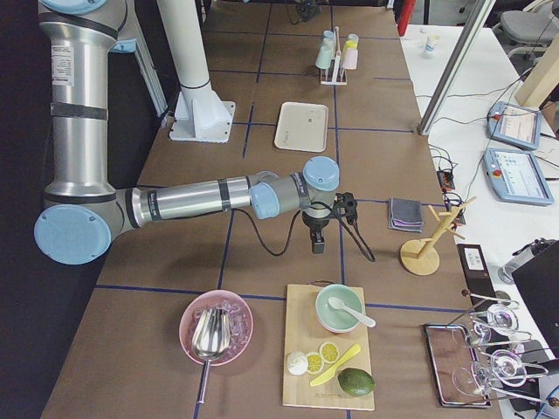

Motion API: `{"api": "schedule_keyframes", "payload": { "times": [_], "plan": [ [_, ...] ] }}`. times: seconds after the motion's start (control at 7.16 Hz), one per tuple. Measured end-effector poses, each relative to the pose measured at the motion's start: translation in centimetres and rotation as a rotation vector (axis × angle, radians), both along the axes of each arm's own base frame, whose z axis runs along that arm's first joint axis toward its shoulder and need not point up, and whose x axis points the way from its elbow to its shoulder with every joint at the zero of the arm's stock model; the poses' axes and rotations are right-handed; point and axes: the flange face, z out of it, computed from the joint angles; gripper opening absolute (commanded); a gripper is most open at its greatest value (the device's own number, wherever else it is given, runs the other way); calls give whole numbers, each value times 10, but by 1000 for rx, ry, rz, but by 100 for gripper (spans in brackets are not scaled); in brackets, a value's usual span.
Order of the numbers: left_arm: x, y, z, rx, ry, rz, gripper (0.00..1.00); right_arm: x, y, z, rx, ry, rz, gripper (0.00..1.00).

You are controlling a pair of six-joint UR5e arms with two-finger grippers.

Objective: Pick up and place green cup on tray

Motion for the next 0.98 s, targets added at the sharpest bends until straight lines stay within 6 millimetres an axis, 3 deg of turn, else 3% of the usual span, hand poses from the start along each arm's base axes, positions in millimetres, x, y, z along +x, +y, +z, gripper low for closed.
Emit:
{"api": "schedule_keyframes", "payload": {
  "times": [0.28,0.98],
  "plan": [
    [38,17,-3,101,-157,150,100,2,2,4,-7,1,2,100],
    [98,29,16,196,-551,459,100,3,3,11,-21,4,6,100]
  ]
}}
